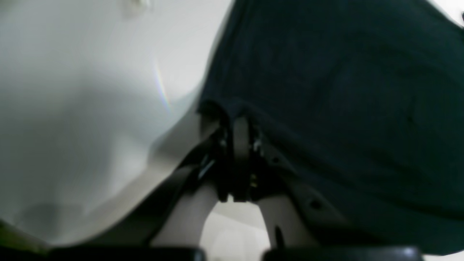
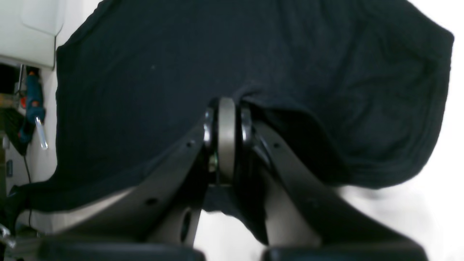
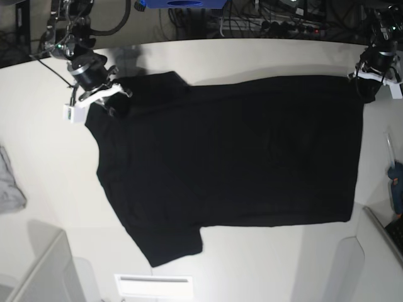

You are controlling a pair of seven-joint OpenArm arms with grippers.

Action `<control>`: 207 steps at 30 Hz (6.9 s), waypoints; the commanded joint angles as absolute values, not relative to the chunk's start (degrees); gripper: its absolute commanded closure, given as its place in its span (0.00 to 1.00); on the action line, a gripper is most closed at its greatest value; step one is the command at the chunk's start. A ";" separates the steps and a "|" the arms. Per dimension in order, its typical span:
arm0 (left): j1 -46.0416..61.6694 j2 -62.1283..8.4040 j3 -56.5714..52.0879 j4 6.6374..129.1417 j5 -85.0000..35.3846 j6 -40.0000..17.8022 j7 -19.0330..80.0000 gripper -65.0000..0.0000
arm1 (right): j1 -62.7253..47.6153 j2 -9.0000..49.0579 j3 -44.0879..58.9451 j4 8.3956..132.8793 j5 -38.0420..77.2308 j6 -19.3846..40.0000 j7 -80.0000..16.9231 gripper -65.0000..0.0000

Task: Fold the T-shirt properly
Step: 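Drag the shirt with both grippers, smoothing it flat, then release and regrasp the shoulder corners with both grippers, then pull the shirt's collar edge toward the robot with both grippers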

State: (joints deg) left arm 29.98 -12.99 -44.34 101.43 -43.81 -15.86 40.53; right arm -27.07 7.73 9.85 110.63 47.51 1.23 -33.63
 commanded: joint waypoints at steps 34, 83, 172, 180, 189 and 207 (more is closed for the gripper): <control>15.25 -13.58 -46.11 97.19 -28.70 -14.46 44.88 1.00 | -9.63 7.78 9.89 98.77 48.04 1.54 -38.90 1.00; 8.75 -13.85 -41.27 94.11 -22.81 -14.73 44.44 0.11 | -8.13 6.46 6.73 94.55 47.87 -2.68 -32.66 0.58; 2.07 -11.12 -51.91 70.11 -24.31 -28.09 44.26 1.00 | -19.91 2.33 6.81 87.69 48.40 -14.46 -7.69 0.97; 5.67 -12.79 -52.00 72.75 -24.75 -28.35 44.26 1.00 | -23.78 2.42 7.60 92.44 48.48 -14.46 -4.26 1.00; 12.53 -12.44 -52.00 81.36 -24.75 -28.35 44.62 1.00 | -28.70 2.59 9.19 97.71 48.40 -14.81 -6.90 1.00; 23.78 -11.03 -52.44 89.36 -24.84 -28.44 44.44 1.00 | -38.73 2.59 9.19 104.57 48.13 -14.73 -6.64 1.00</control>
